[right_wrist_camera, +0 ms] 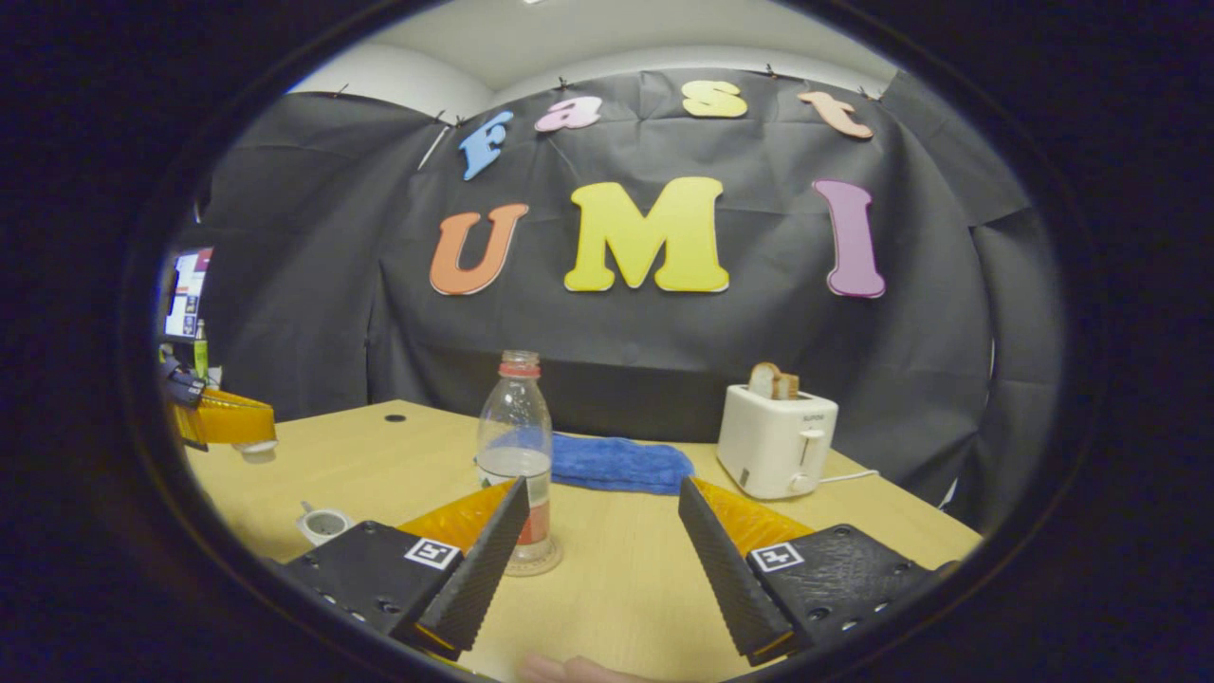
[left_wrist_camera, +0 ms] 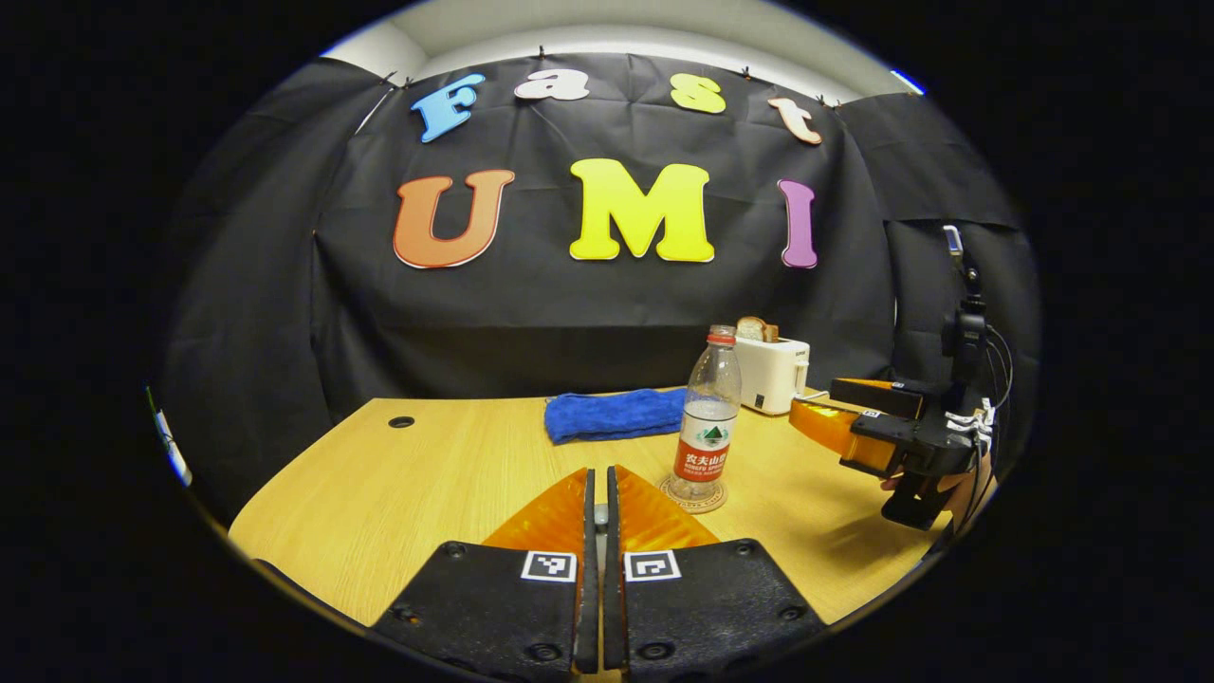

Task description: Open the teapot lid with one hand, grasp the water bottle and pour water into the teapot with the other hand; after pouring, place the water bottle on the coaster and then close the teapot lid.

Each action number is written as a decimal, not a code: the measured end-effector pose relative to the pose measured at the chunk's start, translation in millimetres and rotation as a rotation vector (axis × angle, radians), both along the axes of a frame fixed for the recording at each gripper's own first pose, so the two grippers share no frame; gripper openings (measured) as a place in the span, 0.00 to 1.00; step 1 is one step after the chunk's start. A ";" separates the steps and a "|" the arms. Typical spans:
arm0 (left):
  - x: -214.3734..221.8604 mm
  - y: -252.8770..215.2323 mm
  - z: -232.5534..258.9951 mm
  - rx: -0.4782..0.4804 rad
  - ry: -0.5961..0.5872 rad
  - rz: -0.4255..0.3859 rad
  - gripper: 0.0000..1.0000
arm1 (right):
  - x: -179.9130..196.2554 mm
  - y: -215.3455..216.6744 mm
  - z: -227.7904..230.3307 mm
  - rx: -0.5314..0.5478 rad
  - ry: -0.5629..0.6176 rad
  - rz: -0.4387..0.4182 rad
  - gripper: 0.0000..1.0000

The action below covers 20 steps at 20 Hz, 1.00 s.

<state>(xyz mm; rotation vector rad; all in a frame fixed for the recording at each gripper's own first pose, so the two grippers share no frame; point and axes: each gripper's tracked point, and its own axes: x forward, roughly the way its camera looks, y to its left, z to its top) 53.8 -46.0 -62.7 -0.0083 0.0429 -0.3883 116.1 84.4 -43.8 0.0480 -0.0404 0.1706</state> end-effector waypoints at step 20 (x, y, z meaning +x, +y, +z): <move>26.3 -35.2 -56.7 -0.064 0.070 0.007 0.05 | -19.9 -56.2 1.5 0.010 -0.030 -0.061 0.95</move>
